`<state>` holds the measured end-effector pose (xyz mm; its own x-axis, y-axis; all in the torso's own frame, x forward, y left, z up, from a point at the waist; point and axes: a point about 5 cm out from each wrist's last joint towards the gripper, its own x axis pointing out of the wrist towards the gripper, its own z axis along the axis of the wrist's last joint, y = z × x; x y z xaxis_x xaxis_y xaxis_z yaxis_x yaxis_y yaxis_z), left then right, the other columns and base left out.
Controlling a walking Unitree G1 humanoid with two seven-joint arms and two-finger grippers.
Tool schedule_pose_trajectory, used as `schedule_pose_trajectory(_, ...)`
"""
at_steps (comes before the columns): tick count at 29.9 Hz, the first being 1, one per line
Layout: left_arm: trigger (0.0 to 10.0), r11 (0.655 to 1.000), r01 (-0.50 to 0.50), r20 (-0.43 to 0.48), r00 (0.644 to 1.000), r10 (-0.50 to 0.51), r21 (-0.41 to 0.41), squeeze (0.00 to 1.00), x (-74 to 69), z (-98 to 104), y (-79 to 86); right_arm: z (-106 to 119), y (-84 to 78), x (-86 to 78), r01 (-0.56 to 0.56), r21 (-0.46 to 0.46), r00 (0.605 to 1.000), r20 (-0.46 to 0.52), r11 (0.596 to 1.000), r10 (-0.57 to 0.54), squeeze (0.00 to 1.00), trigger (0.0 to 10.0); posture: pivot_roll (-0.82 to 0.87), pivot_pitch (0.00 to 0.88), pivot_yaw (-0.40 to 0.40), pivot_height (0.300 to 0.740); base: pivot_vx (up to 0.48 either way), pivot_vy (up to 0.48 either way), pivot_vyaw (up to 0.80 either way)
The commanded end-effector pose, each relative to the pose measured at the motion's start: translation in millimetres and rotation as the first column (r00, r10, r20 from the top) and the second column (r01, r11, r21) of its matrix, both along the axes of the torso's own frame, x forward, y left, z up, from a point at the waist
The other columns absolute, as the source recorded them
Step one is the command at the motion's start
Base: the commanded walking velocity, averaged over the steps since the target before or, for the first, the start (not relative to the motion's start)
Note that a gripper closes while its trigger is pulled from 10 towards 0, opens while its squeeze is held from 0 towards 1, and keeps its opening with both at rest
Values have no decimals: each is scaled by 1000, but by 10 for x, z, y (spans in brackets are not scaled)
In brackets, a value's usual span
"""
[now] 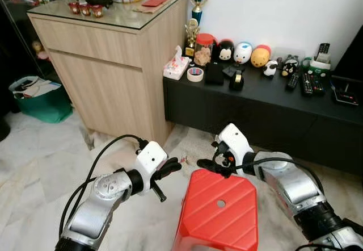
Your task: Hang keys on a hook
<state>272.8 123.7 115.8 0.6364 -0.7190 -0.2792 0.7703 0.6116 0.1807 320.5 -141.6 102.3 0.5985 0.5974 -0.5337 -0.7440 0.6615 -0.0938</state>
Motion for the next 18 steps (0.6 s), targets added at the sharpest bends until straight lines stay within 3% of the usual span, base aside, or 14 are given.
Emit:
schedule_pose_trajectory(1,10000,1000,5,-1,1000,-5,14,0,-12,-8,-3,19,-60,60,38,-36,999,25,999,-37,0,10000,99,15,-37,740,0,0,0)
schedule_pose_trajectory(9,10000,1000,-6,0,1000,6,4,0,-5,-11,2,-160,-111,76,114,-83,993,22,990,-113,0,10000,98,13,-33,740,0,0,0)
schedule_pose_trajectory(13,10000,996,-83,10,996,83,-45,0,30,-19,58,-338,-159,103,314,2,949,0,949,-314,0,10000,97,11,-35,740,0,0,0)
schedule_pose_trajectory(16,10000,985,-152,7,988,153,-82,0,62,-46,112,-475,-156,58,377,40,926,-31,925,-376,0,10000,97,11,-35,740,0,0,0)
schedule_pose_trajectory(17,10000,964,-242,11,970,244,-108,0,107,-89,194,-618,-150,-10,429,73,903,-72,900,-424,0,10000,95,7,-35,740,0,0,0)
schedule_pose_trajectory(18,10000,964,-242,11,970,244,-108,0,107,-89,194,-618,-150,-10,429,73,903,-72,900,-424,0,10000,95,7,-35,740,0,0,0)
